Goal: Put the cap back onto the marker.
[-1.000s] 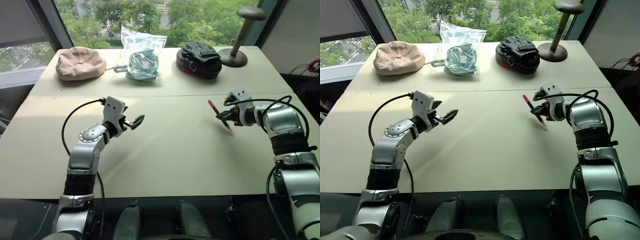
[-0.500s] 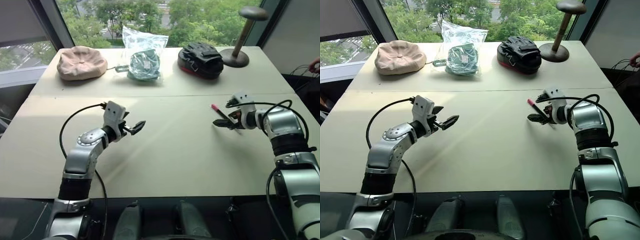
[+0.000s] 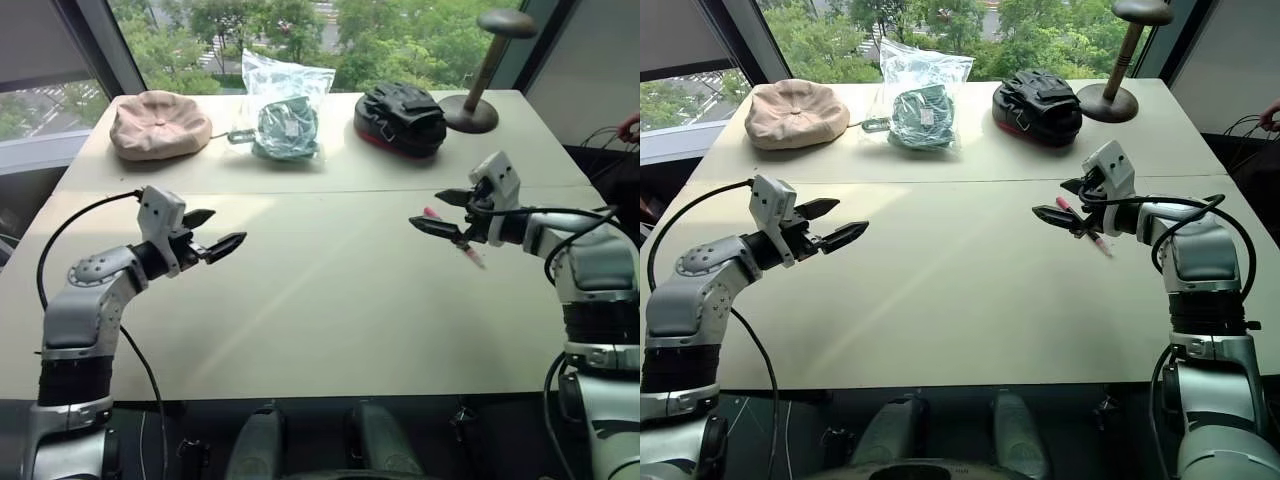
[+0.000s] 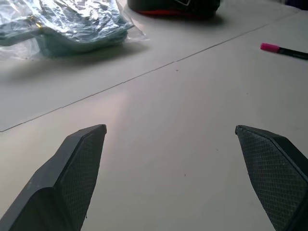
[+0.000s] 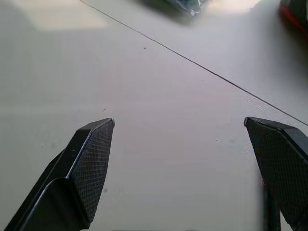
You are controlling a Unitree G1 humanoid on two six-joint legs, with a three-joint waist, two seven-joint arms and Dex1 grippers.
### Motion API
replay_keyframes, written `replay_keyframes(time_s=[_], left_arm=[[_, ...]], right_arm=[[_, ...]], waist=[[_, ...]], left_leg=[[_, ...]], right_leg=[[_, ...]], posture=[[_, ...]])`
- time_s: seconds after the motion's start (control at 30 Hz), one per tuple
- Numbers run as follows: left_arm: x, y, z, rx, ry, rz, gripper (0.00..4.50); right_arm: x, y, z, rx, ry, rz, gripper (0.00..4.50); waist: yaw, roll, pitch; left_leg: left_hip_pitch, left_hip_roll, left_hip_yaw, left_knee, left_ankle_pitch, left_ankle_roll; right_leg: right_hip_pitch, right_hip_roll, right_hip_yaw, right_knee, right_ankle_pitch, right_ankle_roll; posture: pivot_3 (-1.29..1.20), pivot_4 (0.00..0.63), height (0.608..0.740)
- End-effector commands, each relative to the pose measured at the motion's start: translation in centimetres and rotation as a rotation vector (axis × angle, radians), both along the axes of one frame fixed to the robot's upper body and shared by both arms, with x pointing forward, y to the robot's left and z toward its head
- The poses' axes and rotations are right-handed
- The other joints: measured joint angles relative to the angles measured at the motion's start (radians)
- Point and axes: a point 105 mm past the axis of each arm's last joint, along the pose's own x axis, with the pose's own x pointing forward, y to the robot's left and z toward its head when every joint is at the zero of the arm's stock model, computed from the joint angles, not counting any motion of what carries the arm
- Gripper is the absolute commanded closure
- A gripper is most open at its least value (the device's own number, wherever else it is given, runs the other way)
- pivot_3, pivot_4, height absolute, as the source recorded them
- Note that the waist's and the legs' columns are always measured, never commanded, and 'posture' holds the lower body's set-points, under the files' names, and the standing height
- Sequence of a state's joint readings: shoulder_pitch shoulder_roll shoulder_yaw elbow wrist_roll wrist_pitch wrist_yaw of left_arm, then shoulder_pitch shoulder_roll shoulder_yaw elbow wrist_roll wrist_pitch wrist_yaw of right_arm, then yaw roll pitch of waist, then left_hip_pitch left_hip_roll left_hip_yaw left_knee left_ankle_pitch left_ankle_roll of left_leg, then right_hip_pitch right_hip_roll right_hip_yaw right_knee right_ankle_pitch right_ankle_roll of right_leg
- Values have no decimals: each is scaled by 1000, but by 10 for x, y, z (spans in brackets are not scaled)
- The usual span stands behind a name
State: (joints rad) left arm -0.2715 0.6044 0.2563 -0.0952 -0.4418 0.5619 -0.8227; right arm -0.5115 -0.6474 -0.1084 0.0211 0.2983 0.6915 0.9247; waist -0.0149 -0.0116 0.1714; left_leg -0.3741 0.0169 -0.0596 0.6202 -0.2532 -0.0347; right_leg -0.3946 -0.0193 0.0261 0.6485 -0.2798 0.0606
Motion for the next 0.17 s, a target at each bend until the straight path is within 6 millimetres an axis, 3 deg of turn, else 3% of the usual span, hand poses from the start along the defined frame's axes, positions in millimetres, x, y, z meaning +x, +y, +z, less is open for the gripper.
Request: replay_keyframes(time_s=[0.03,0.17], left_arm=[[-4,10,14,-14,-73,51,0],[-9,20,7,-24,-70,147,0]], right_arm=[[-4,1,12,13,-78,-42,34],[-11,4,-2,10,-84,-71,34]], waist=[[1,0,0],[2,0,0]], left_leg=[[0,0,0,0,0,0],[1,-2,0,1,0,0]], right_leg=[[0,-1,0,0,0,0],[1,-6,-1,0,0,0]], posture=[[0,150,740],[0,150,740]])
